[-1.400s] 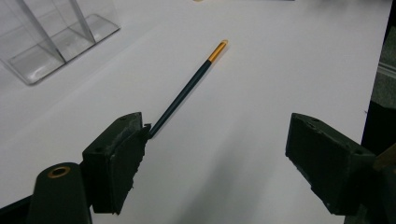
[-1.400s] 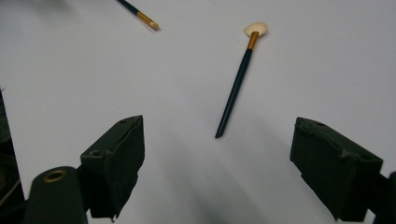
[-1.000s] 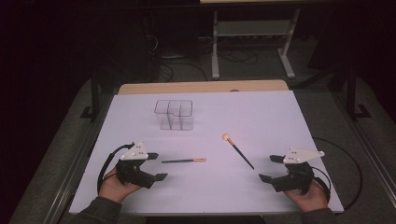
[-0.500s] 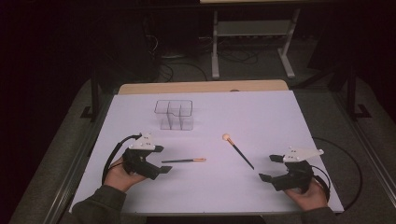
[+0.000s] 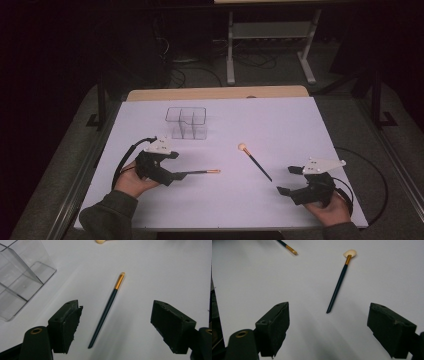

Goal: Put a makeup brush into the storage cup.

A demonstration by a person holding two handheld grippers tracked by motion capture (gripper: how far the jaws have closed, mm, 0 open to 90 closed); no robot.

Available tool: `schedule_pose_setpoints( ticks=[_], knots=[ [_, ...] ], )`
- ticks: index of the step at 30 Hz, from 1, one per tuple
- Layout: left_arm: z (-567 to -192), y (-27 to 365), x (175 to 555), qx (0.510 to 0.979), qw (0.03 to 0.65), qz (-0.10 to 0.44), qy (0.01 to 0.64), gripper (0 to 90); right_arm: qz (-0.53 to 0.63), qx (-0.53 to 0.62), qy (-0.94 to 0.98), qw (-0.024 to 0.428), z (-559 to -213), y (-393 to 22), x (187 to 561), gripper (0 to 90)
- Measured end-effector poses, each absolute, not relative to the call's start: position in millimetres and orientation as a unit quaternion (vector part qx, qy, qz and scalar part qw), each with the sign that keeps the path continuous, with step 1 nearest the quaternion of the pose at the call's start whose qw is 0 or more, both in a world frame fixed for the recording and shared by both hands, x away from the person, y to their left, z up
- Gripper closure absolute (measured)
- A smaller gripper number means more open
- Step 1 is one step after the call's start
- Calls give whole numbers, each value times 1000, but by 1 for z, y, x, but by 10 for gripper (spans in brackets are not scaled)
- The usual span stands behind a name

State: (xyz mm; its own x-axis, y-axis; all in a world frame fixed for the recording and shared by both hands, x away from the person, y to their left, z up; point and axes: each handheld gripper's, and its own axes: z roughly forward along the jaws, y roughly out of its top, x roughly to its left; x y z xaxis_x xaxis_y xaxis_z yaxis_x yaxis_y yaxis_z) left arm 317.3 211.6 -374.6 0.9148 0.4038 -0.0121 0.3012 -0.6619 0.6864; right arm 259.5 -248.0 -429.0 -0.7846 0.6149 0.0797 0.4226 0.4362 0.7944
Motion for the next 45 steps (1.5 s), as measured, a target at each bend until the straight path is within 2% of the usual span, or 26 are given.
schedule_pose_setpoints(
  ticks=[19, 35, 45],
  knots=[
    [-380, 186, 338, 925, 333, 47, 176, 295, 433, 306, 841, 108, -429, -249, 261, 174],
    [-385, 164, 346, 941, 305, 32, 147, 382, 433, 304, 842, 104, -430, -250, 261, 173],
    [-394, 153, 354, 952, 275, 19, 132, 469, 436, 301, 842, 102, -429, -250, 261, 170]
  ],
)
